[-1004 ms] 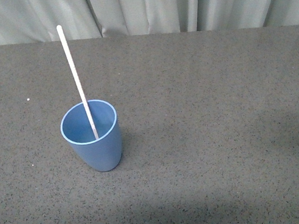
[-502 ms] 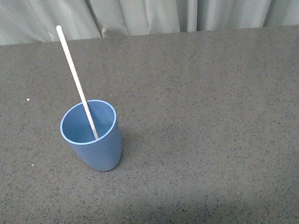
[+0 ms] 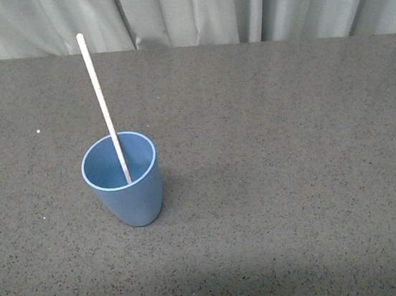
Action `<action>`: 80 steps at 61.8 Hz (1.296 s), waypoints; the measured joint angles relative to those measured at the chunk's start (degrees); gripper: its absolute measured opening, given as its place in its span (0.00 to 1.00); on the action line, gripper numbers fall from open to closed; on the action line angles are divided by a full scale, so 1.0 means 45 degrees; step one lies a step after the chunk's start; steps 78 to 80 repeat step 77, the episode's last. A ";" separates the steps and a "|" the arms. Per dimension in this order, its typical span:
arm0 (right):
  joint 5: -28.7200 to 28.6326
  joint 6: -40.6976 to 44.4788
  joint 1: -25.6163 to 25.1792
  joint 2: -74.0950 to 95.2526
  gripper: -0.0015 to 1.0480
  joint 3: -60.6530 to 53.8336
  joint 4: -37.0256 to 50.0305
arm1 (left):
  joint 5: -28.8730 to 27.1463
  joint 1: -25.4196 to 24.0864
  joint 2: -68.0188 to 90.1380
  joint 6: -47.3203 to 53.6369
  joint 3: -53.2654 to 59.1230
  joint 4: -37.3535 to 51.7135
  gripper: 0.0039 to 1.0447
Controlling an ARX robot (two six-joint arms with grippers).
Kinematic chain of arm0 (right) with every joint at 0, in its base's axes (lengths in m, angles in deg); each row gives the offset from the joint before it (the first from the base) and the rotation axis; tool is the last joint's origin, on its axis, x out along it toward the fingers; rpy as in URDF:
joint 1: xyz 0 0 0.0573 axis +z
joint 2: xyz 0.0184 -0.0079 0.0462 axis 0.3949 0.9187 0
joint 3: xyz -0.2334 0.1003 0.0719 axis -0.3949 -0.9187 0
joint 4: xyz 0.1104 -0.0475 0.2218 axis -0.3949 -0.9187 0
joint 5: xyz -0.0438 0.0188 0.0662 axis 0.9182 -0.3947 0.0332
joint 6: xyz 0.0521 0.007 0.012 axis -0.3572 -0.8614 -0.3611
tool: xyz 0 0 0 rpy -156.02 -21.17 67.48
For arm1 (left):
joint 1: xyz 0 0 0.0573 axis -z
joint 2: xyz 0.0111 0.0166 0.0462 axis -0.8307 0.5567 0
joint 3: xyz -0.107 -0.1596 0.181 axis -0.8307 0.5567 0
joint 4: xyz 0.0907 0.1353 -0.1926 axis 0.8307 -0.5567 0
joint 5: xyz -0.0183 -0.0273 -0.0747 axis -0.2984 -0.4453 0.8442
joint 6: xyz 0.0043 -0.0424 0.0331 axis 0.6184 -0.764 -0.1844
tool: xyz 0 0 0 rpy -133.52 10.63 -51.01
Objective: Transfer chopsticks to blue cup
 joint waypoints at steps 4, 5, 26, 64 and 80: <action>-0.1666 -0.0121 -0.1161 -0.0413 0.49 -0.0282 -0.0024 | 0.0000 0.0000 0.0000 0.0000 0.0000 0.0000 0.94; -0.1792 -0.0121 -0.1316 -0.0471 0.48 -0.0340 -0.0034 | 0.0005 0.0000 0.0000 0.0000 0.0000 0.0000 0.94; -0.2025 -0.0248 -0.2069 -0.0622 0.01 -0.0539 -0.0087 | 0.0010 0.0000 0.0000 0.0000 0.0000 0.0000 0.94; -0.2025 -0.0272 -0.2069 -0.0622 0.91 -0.0534 -0.0087 | 0.0010 0.0000 0.0000 0.0000 0.0000 0.0000 0.94; -0.2025 -0.0272 -0.2069 -0.0622 0.91 -0.0534 -0.0087 | 0.0010 0.0000 0.0000 0.0000 0.0000 0.0000 0.94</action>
